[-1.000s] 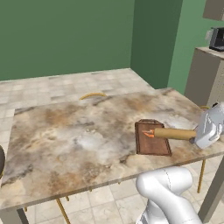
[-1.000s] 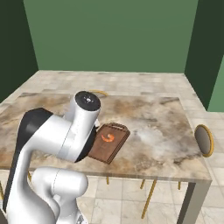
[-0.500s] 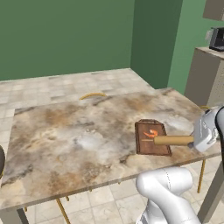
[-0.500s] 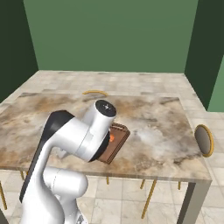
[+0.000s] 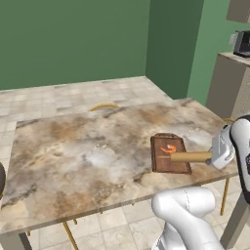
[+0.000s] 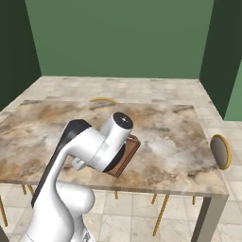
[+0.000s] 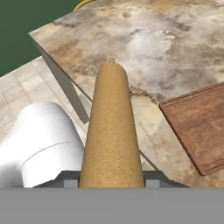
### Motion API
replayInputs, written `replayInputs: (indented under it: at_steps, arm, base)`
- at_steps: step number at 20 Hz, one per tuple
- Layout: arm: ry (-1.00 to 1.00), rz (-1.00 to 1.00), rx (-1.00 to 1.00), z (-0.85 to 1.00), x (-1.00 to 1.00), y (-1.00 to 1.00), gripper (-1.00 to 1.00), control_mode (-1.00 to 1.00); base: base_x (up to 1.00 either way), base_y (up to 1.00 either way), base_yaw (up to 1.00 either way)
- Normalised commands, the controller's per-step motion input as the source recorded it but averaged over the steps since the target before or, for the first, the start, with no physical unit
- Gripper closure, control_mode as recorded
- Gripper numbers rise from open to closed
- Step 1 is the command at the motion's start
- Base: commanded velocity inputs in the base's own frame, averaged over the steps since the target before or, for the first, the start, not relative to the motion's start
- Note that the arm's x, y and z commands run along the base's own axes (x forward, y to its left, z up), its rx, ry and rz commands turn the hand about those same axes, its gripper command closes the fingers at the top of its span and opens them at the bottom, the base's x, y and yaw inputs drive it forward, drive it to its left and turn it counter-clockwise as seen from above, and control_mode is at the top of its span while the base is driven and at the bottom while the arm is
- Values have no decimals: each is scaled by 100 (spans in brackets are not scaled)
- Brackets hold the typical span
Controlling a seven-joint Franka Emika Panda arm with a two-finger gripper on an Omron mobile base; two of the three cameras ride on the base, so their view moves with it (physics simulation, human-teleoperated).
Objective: Open the cabinet, retrieve the rolling pin, and place it next to the meat on the cutting board to prepare for tenderizing.
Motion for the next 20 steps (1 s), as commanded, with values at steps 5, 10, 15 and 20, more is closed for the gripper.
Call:
replayInputs:
  at_steps: [5,10,15,20]
  arm:
    - [0,0,0,-27,30,0,100,-100]
    - [0,0,0,-26,30,0,100,-100]
    - [-2,0,1,-32,18,0,100,-100]
    - [-2,0,0,-29,20,-2,100,-100]
  base:
    - [0,0,0]
    - [0,0,0]
    - [0,0,0]
    - [0,0,0]
